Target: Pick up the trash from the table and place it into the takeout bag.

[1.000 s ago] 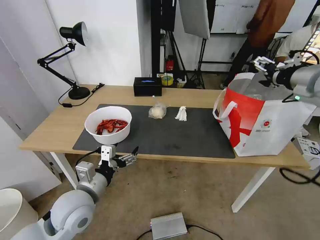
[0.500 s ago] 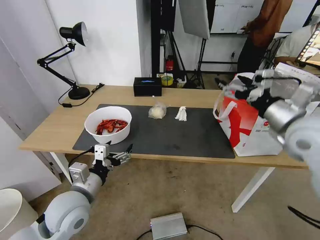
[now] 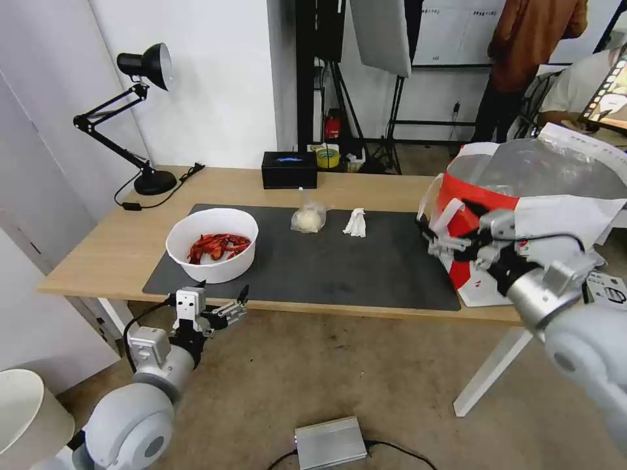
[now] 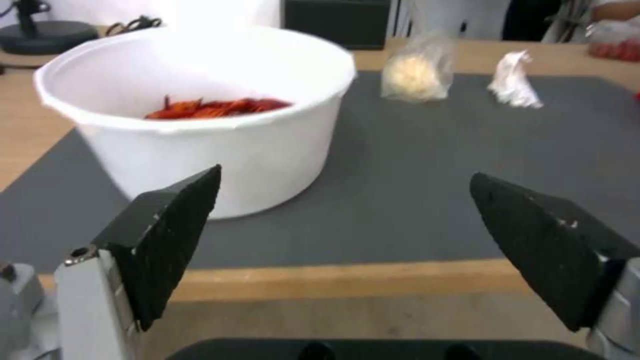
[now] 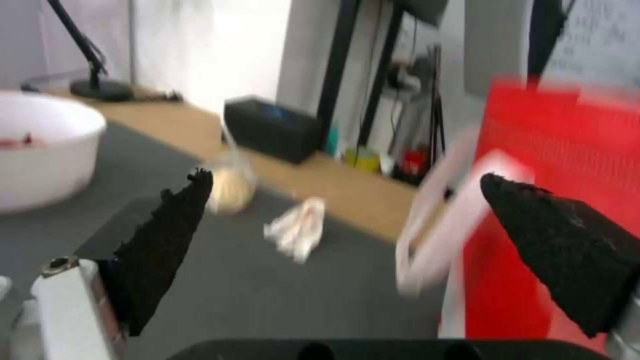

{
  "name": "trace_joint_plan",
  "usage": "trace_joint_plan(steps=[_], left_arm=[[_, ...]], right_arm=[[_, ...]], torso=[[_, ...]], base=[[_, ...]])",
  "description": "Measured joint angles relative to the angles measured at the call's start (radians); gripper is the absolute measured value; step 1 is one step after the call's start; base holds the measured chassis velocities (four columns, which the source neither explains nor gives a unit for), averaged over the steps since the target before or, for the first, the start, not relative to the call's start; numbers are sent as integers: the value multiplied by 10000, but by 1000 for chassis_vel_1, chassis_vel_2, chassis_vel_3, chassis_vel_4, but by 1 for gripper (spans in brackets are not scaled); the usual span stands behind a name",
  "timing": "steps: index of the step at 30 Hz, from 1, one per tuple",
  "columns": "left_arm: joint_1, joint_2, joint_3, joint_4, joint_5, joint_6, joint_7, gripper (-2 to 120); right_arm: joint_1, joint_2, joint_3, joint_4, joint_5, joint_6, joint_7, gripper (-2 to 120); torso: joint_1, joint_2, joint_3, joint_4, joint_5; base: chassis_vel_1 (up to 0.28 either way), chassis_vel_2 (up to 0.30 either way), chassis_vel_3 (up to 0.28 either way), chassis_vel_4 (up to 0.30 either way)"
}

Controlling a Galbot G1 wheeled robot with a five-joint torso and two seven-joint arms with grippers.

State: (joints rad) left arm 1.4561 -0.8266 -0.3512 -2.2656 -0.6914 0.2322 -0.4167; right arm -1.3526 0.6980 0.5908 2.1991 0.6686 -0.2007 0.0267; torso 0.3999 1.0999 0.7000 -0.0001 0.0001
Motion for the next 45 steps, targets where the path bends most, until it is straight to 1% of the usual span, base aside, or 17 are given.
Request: trace_joint_plan(steps=[2,6,7,8,11,17,22,28,35,43,45], left_arm=[[82,-15,-2,0,73,165,-222,100],[96,10,-26,0,39,338,-457,100],[88,21,-49,-2,-15,421,-562,100],[88,21,-49,-2,-15,421,-562,100],[134,27,-180,-90,-263,784,-692,100],[253,-18,-268,-74,-355,1121,-1024,100],[250,4,-339,-121,-530,1174,-1039,100],[253,-5,-387,-132,-763,1284,-1028,100],[216,-43,-314,-88,-774,1325,-1016,100],[236,-30,-373,-89,-772,1335,-1015,100],[259,-27,-379,-92,-767,1343,-1017,100]], right_arm=[[-665,128,12,117,-255,-67,327,100],[-1162,151,-35,275,-256,-358,717,100],[-1436,137,-125,409,-31,-553,1080,100],[-1436,137,-125,409,-31,-553,1080,100],[-1957,33,-477,597,314,-1007,1983,100],[-2462,-12,-756,779,564,-1295,2639,100],[-2657,-25,-839,828,777,-1364,2757,100],[-2886,12,-865,951,796,-1365,3131,100],[-2898,66,-989,1015,836,-1421,3516,100],[-2911,128,-1051,1086,833,-1590,3631,100],[-2874,147,-1106,1151,832,-1770,3683,100]], torso=[[0,0,0,0,0],[0,0,-1,1,-1],[0,0,0,1,-1],[0,0,0,1,-1],[0,1,-1,0,-1],[0,0,-1,1,-2],[0,0,0,1,-2],[0,1,0,1,-1],[0,1,0,1,-1],[1,1,0,0,-1],[1,1,0,1,-1]], base=[[0,0,0,0],[0,0,0,0],[0,0,0,0],[0,0,0,0],[0,0,0,0],[0,0,0,0],[0,0,0,0],[0,0,0,0],[0,0,0,0],[0,0,0,0],[0,0,0,0]])
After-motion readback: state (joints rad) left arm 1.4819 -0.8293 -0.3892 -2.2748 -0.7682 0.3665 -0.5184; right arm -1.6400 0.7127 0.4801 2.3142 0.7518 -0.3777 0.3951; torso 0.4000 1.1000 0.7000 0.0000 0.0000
